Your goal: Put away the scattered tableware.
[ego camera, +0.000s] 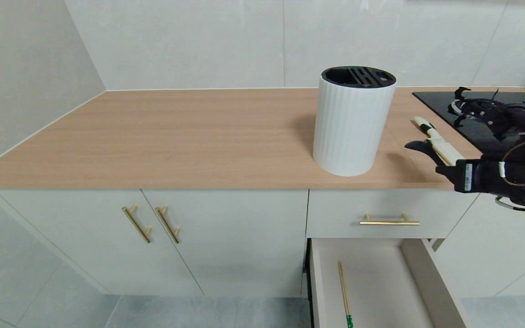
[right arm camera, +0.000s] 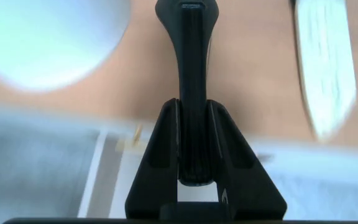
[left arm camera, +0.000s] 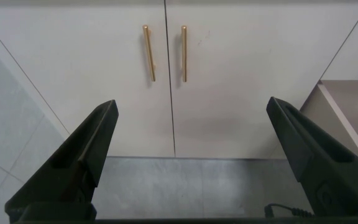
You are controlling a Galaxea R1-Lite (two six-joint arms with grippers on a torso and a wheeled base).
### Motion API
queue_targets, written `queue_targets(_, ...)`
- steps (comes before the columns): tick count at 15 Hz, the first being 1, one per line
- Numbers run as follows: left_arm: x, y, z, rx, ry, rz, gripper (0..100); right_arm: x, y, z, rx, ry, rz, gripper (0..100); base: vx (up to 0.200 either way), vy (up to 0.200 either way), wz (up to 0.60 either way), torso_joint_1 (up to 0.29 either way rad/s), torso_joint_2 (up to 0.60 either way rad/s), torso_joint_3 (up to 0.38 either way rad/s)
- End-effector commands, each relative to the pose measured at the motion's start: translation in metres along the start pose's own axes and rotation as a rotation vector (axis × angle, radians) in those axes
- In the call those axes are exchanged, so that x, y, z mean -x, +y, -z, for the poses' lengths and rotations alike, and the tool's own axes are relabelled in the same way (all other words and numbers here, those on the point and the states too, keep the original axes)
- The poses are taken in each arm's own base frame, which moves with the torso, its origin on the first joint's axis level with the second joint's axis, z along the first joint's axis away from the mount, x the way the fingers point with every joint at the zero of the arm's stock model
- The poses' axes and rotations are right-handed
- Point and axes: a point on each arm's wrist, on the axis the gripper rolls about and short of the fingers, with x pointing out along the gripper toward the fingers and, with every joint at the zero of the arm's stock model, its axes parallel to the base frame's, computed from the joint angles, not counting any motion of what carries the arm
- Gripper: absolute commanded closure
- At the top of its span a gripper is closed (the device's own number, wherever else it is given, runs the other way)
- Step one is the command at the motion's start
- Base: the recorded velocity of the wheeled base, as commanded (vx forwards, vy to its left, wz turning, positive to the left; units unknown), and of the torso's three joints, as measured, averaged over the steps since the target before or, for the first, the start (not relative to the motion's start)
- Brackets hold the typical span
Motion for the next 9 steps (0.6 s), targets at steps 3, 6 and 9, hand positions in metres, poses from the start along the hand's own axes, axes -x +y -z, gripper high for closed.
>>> queue_targets(3,0.000,0.000,0.000,0.000,0.001,-0.001,0,0.073,0.001,0.030,-0.003,0.019,-0.055,100,0.000,0.000,0.00,0.000,0.00,0.000)
queue_targets(6,0.000,0.000,0.000,0.000,0.001,-0.001,0,0.081,0.001,0.042,0.027,0.038,-0.058,100,0.000,0.000,0.00,0.000,0.00,0.000)
queue_targets(9,0.000,0.000,0.000,0.000,0.001,-0.001,0,0.077,0.001,0.048,0.058,0.063,-0.059,100,0.000,0.000,0.00,0.000,0.00,0.000)
